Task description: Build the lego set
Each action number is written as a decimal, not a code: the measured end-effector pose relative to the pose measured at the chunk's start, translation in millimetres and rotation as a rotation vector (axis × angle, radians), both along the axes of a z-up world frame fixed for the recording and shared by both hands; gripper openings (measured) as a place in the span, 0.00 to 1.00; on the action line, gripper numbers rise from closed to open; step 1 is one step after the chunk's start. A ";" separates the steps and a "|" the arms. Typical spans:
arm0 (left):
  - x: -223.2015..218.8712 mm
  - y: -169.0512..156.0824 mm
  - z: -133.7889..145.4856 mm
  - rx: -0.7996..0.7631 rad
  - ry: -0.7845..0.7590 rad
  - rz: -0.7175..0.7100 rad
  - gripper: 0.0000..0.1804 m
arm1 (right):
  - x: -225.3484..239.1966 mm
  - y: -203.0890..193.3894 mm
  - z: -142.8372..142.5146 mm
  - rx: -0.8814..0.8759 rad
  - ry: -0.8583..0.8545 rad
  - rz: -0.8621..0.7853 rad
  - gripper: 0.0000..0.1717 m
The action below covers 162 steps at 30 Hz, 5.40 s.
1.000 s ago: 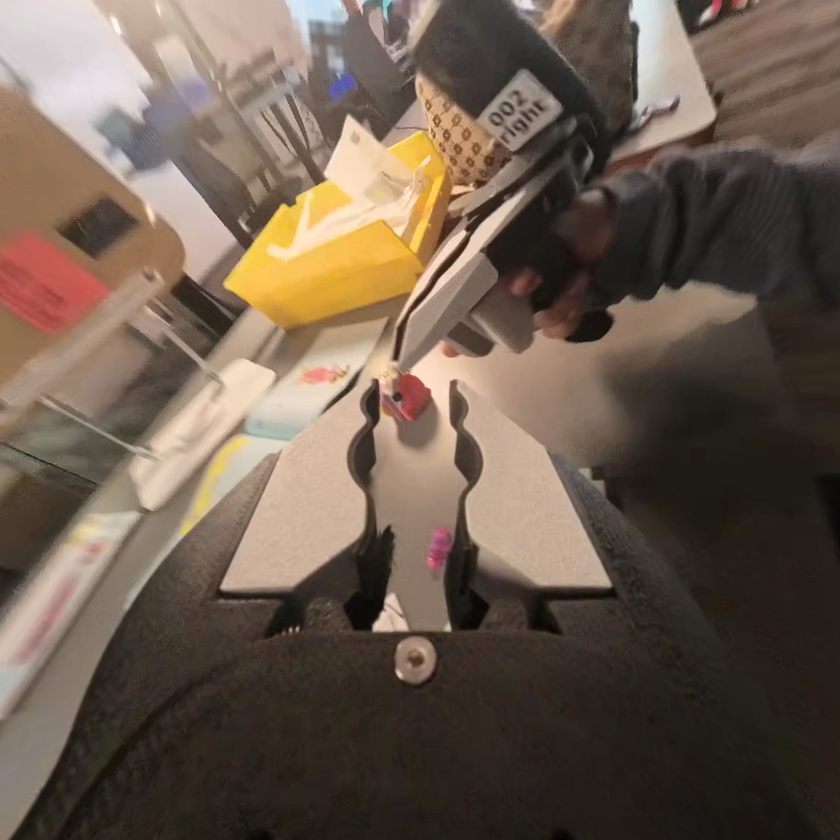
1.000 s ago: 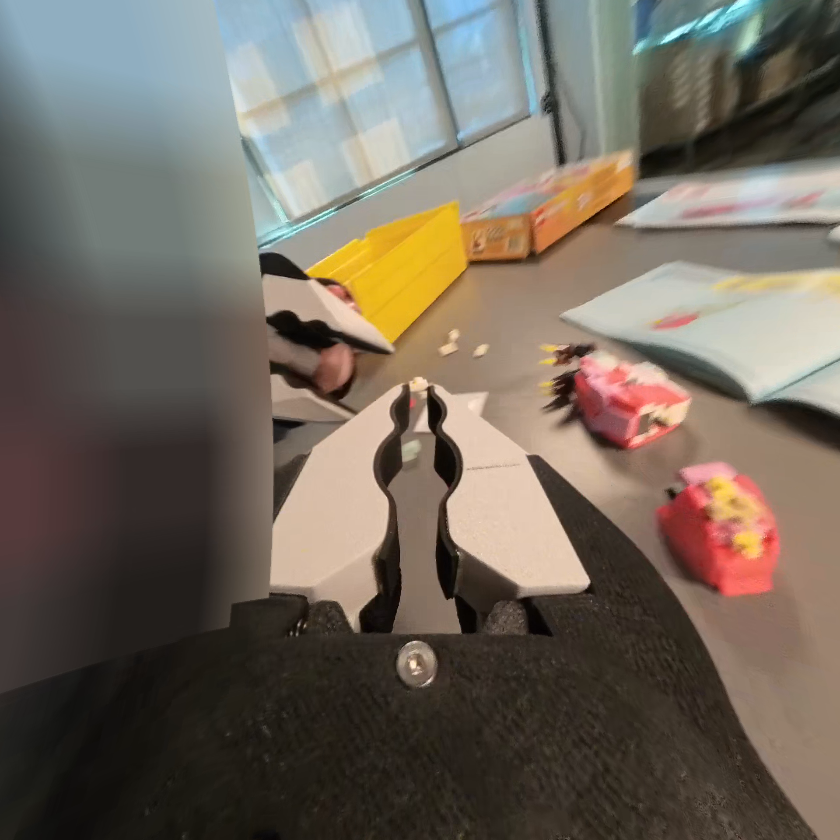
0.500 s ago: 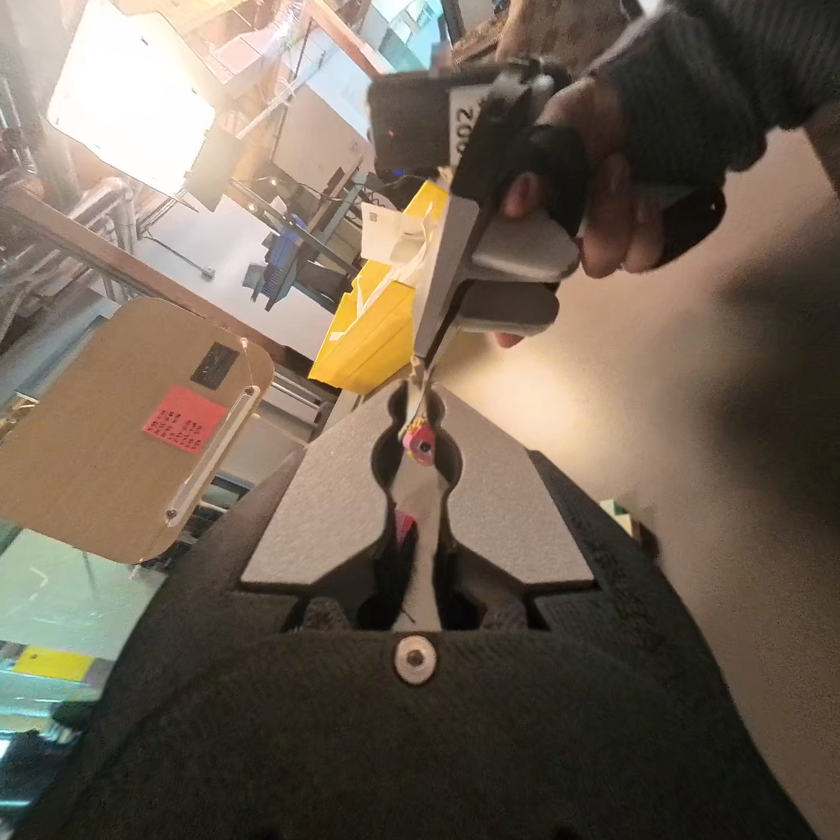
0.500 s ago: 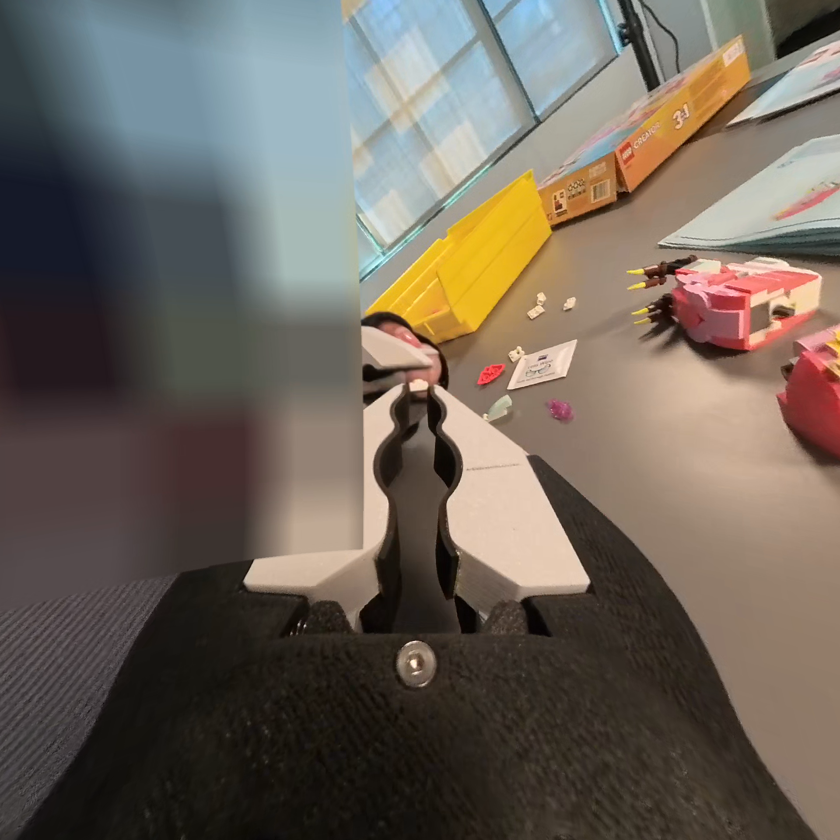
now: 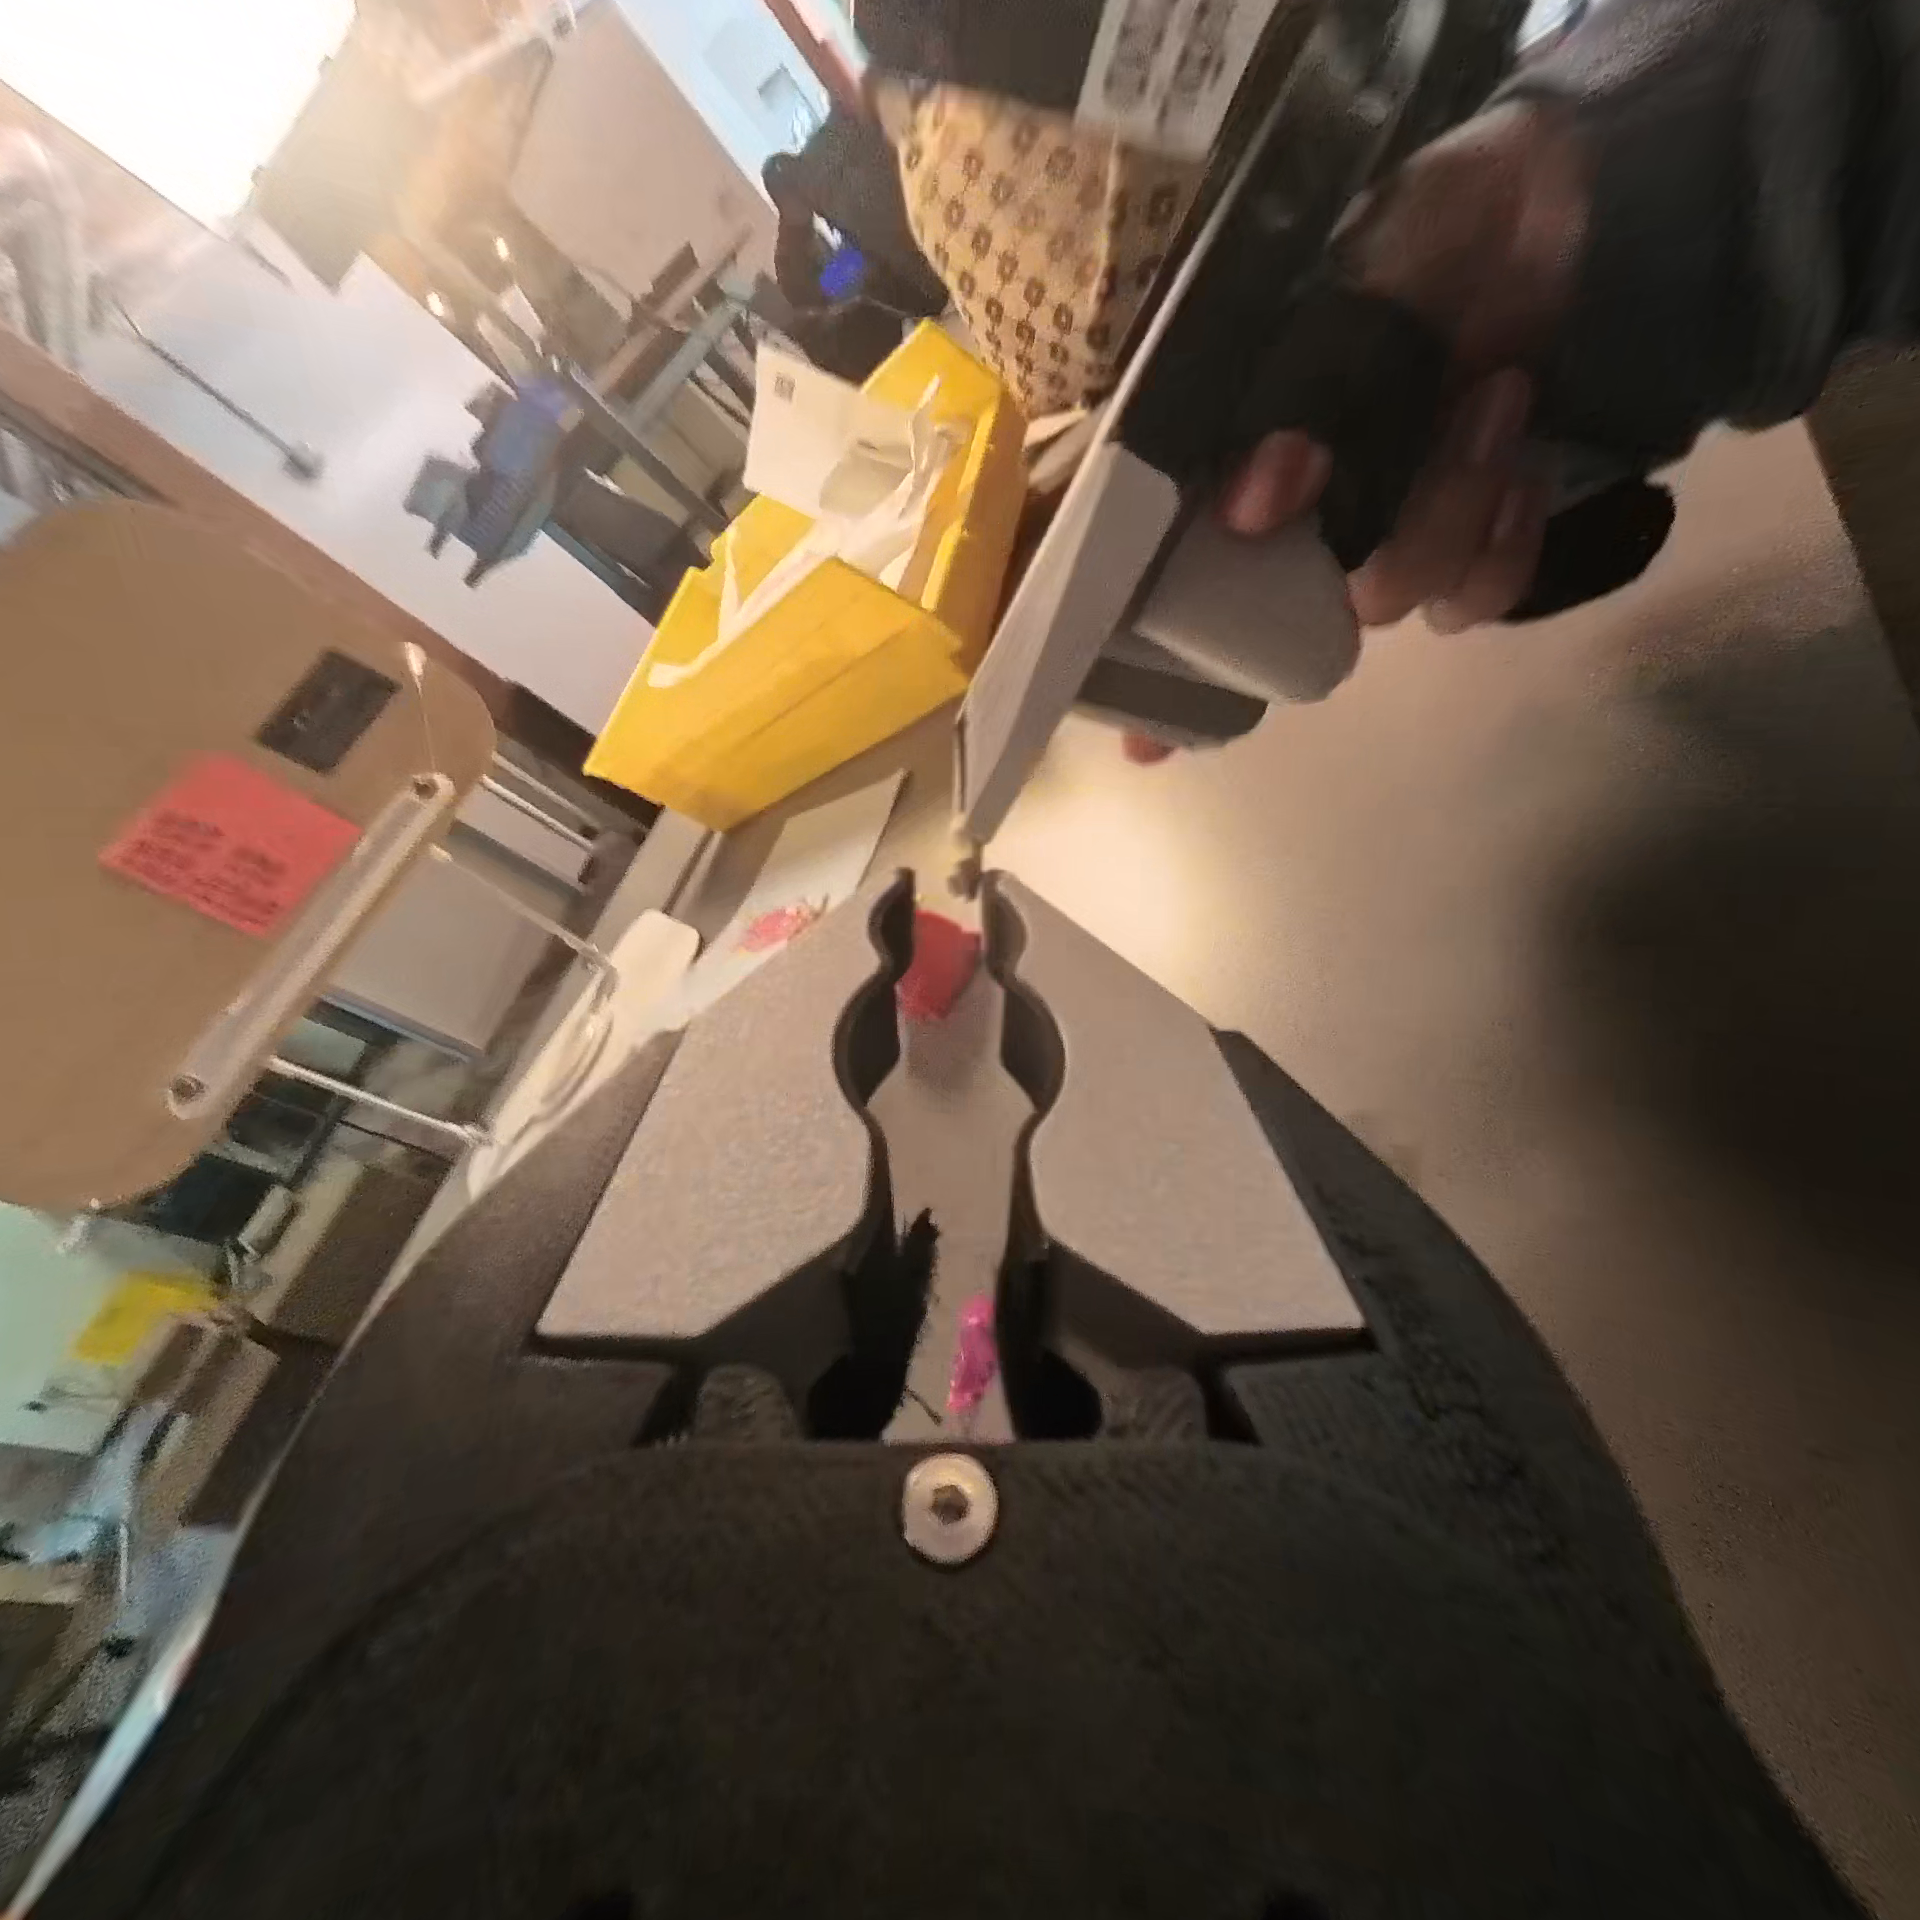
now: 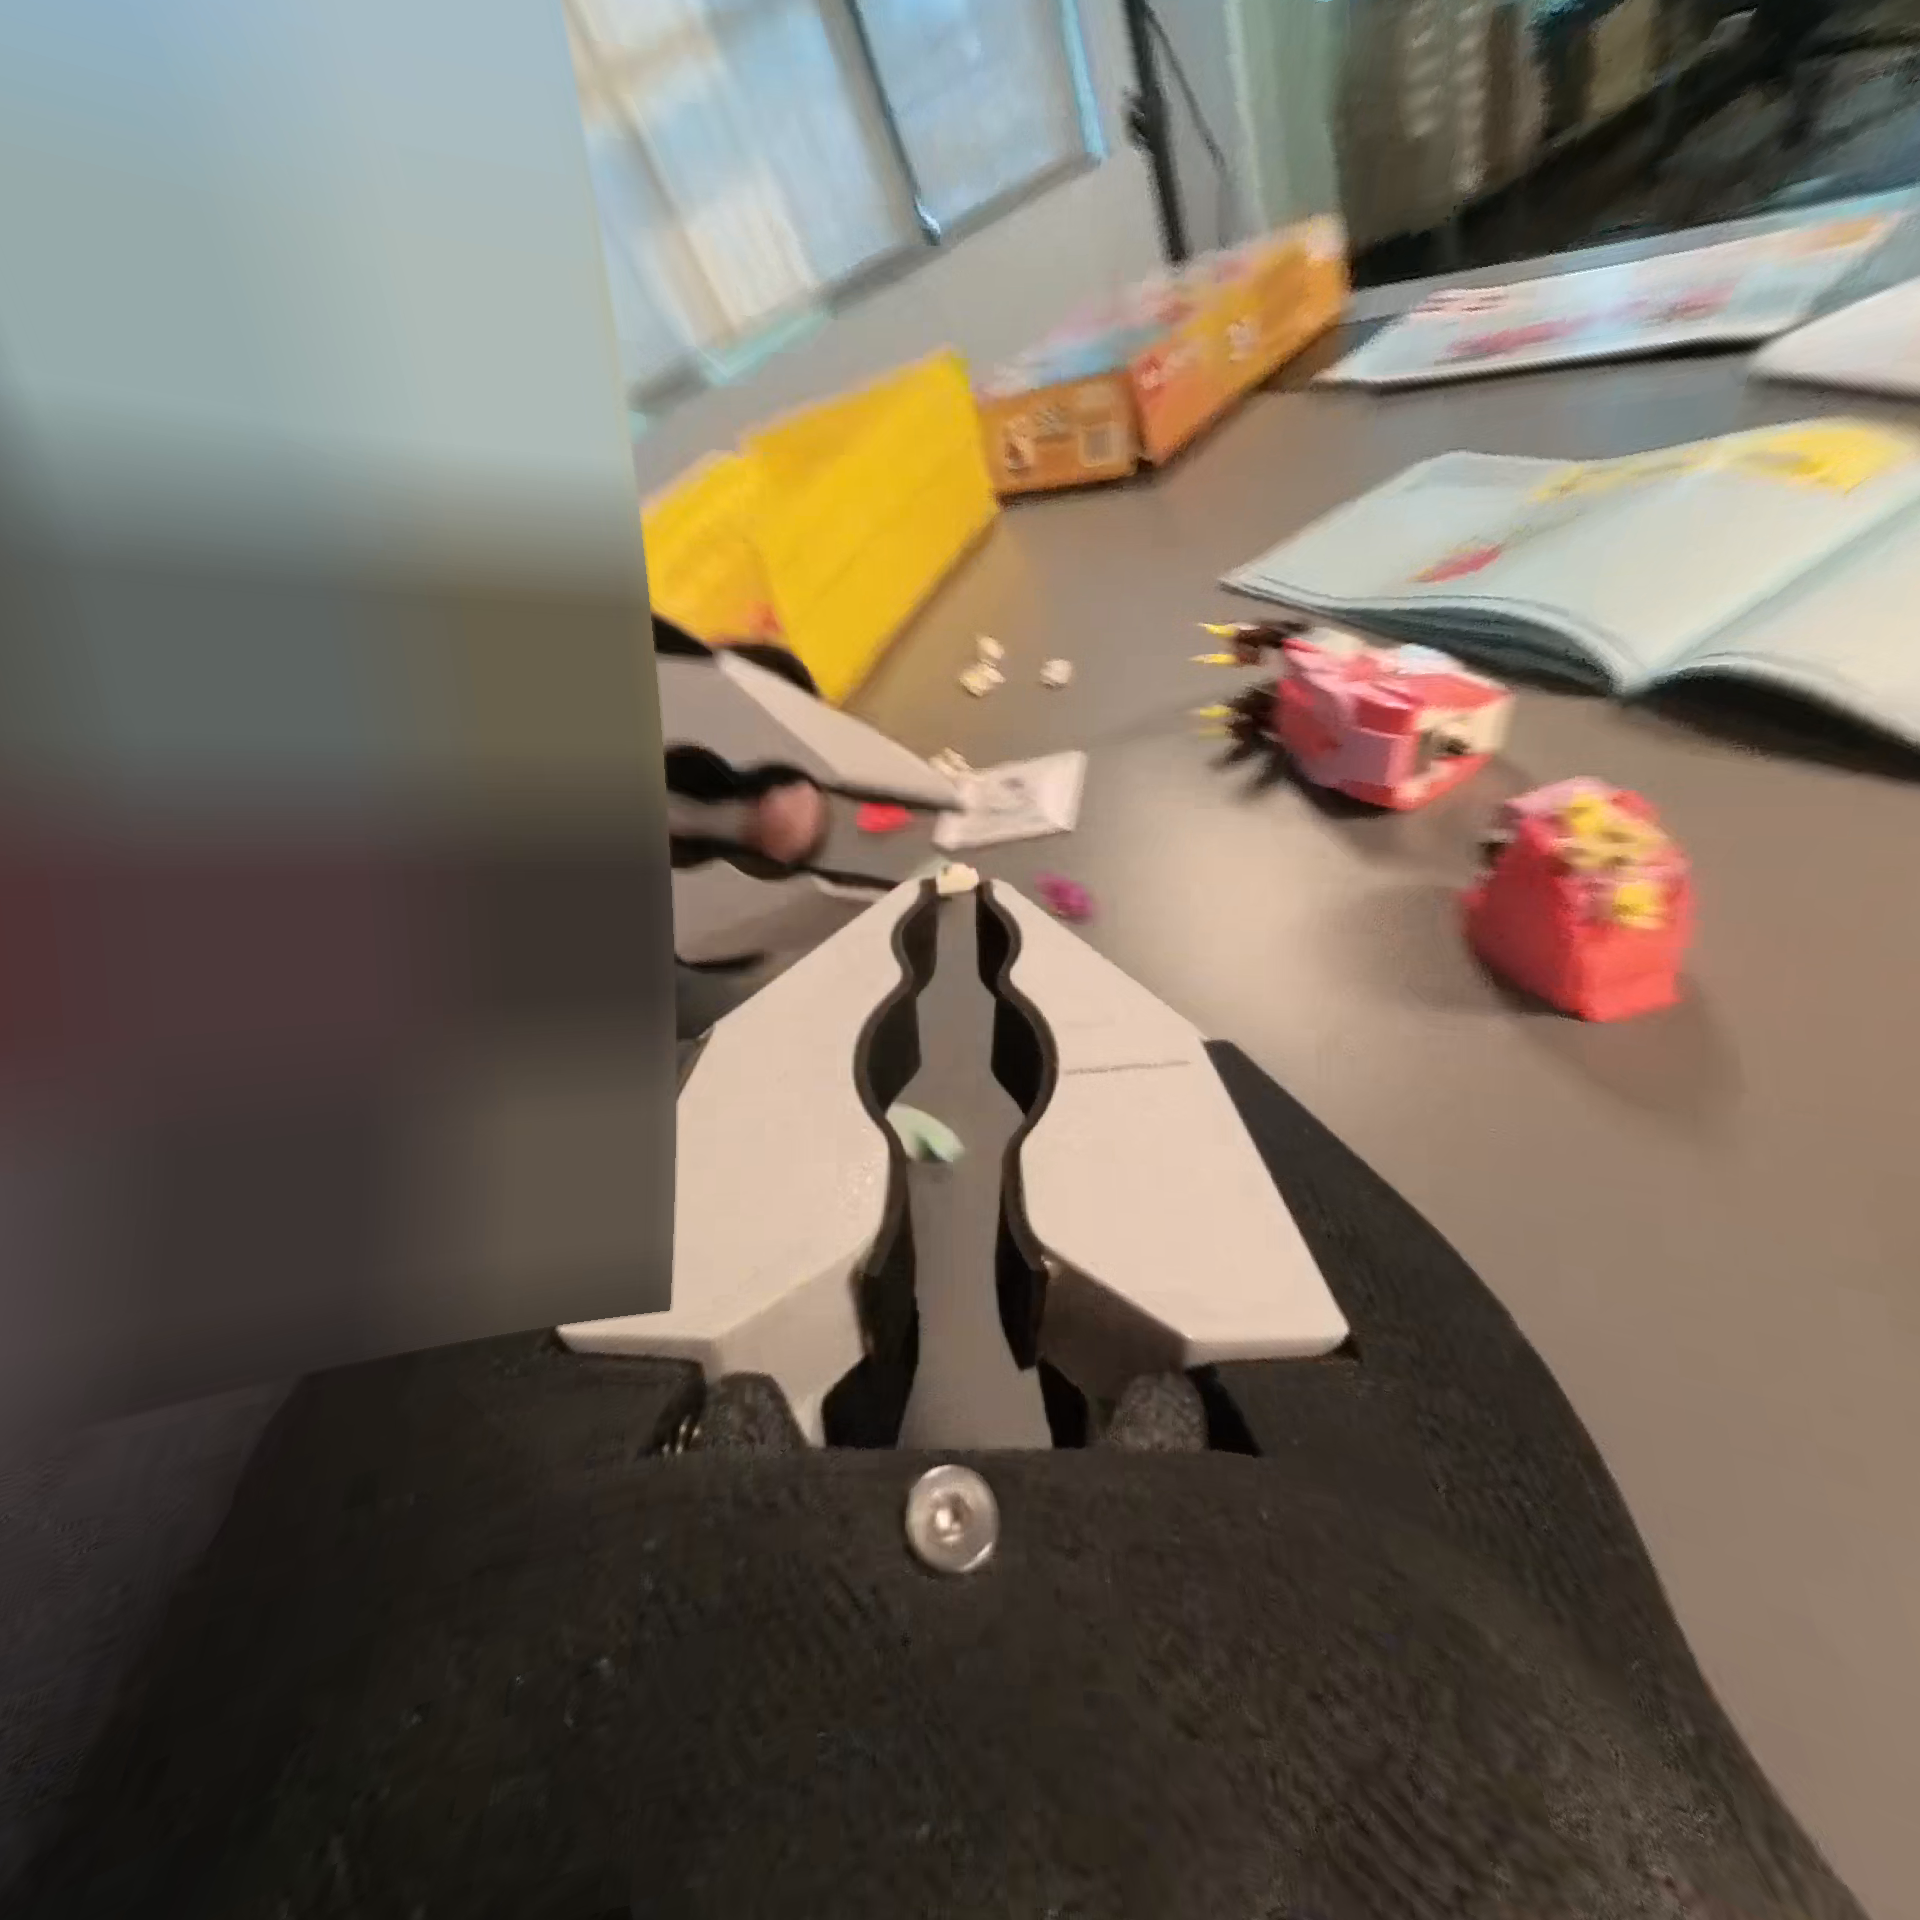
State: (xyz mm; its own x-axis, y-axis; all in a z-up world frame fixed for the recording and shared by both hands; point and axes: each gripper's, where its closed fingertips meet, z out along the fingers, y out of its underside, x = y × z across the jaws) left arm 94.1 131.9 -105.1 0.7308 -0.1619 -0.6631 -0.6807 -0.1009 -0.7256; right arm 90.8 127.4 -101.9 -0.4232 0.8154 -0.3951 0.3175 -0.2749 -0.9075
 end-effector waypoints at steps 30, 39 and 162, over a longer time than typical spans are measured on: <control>-5.5 -38.6 -28.4 -0.168 -0.321 -0.104 0.11 | 60.9 13.7 -75.5 1.278 -0.239 0.578 0.17; 17.0 -47.5 -44.8 -0.281 -0.329 -0.172 0.14 | 51.5 18.6 -94.4 1.080 -0.317 0.698 0.12; 20.3 -40.8 -91.3 -0.766 -0.582 0.059 0.04 | 23.3 -25.7 -89.5 1.346 -0.163 0.542 0.11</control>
State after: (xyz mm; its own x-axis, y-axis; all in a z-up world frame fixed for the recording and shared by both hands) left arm 114.4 91.0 -196.4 0.9326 -0.3528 0.0765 -0.2137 -0.7102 -0.6708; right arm 114.1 101.7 -191.4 -0.8183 0.3587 0.4492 0.2266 0.9194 -0.3214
